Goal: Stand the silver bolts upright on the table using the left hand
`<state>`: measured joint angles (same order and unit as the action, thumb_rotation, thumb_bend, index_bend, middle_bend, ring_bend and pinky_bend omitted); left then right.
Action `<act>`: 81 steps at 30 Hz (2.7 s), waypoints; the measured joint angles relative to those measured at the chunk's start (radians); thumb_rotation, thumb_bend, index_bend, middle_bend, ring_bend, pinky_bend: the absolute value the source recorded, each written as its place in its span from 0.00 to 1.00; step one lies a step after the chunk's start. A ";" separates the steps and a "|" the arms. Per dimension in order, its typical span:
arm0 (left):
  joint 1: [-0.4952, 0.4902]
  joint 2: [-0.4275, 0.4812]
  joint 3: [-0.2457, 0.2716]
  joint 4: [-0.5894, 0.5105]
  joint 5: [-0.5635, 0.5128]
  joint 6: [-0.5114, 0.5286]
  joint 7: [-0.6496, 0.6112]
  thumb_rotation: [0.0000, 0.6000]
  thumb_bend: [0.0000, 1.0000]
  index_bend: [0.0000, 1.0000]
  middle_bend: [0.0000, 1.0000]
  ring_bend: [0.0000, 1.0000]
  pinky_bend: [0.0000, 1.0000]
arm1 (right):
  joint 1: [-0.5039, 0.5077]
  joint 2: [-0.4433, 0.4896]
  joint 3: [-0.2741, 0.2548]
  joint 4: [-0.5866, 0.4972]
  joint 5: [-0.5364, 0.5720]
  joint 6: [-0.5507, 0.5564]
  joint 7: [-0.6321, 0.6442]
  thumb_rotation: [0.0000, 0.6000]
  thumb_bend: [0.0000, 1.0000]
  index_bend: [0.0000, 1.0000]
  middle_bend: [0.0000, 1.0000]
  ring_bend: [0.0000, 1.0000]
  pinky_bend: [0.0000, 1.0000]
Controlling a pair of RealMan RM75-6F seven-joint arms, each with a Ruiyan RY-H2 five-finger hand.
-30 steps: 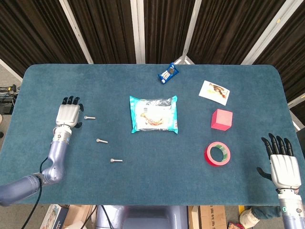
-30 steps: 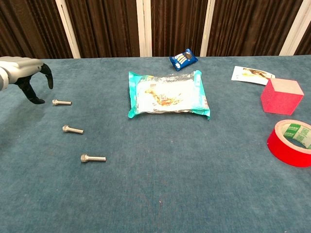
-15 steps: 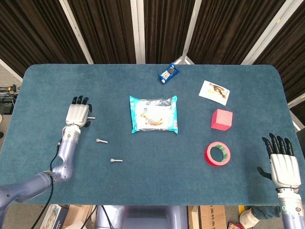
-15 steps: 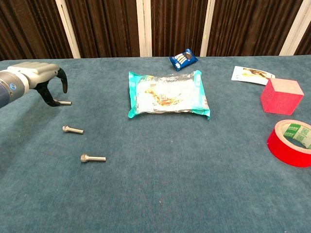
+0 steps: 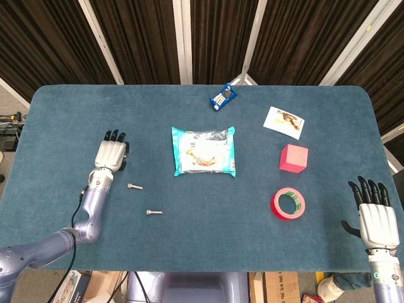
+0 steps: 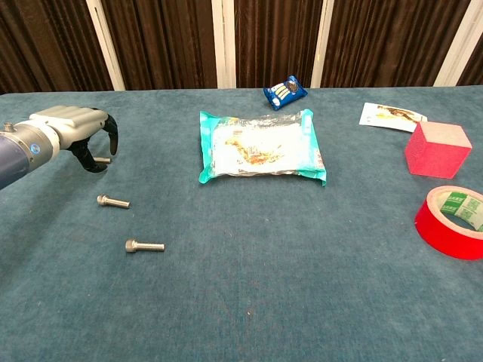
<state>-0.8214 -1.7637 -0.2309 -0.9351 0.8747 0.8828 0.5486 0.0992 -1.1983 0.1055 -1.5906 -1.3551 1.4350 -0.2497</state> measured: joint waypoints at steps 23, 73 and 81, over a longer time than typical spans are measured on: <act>0.004 -0.054 -0.006 0.064 -0.029 0.039 0.104 1.00 0.49 0.47 0.12 0.00 0.03 | -0.002 -0.011 0.003 0.002 0.003 0.009 -0.002 1.00 0.15 0.15 0.06 0.02 0.00; 0.010 -0.076 -0.025 0.069 0.008 0.038 0.085 1.00 0.50 0.52 0.14 0.00 0.03 | -0.001 -0.033 0.007 0.005 0.022 0.011 -0.026 1.00 0.15 0.15 0.06 0.02 0.00; 0.010 -0.074 -0.028 0.061 0.011 0.040 0.087 1.00 0.50 0.52 0.14 0.00 0.03 | -0.002 -0.035 0.008 0.005 0.022 0.013 -0.028 1.00 0.15 0.15 0.06 0.02 0.00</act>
<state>-0.8110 -1.8379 -0.2590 -0.8741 0.8855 0.9223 0.6352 0.0974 -1.2328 0.1132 -1.5854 -1.3331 1.4481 -0.2779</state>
